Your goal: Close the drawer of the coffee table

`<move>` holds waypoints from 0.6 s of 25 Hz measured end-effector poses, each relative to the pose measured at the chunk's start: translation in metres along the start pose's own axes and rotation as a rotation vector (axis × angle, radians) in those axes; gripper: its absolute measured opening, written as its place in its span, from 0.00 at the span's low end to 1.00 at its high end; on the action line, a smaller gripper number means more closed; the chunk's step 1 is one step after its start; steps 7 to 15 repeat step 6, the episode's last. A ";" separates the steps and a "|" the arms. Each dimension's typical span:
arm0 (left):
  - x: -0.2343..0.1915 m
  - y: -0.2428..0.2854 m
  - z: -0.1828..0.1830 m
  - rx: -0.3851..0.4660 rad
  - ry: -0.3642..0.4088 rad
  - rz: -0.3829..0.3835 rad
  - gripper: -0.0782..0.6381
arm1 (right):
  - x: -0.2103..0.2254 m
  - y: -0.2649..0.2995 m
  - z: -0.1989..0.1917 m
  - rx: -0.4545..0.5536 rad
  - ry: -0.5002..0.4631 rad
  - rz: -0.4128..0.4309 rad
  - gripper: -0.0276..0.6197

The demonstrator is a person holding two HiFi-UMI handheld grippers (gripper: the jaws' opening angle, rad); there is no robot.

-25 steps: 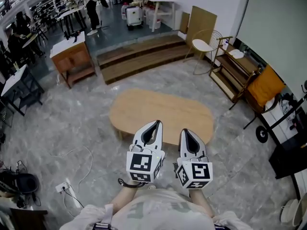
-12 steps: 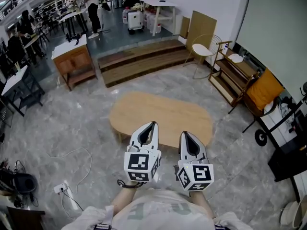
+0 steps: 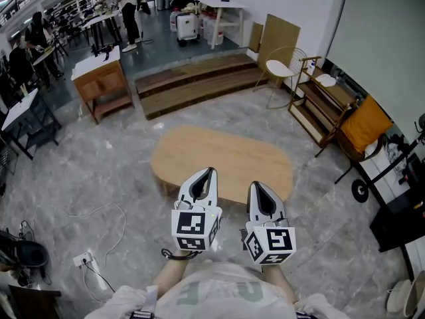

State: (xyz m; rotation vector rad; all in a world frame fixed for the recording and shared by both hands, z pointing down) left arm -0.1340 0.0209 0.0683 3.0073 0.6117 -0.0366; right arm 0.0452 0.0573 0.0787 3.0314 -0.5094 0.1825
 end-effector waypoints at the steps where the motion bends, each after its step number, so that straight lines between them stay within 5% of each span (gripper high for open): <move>1: 0.000 -0.001 0.000 0.000 -0.001 -0.002 0.12 | -0.001 -0.001 -0.001 -0.002 0.004 0.000 0.05; 15: 0.003 -0.003 0.001 0.005 -0.003 -0.011 0.12 | 0.001 -0.005 -0.001 -0.005 0.005 -0.005 0.05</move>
Point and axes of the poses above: the fingertips, and each gripper's own axes: y forward along the fingers, x to its right, z out of its top, the point moved 10 cm from there along -y, backward along the fingers, and after that the axes turned 2 degrees about -x, right-handed, at the moved point
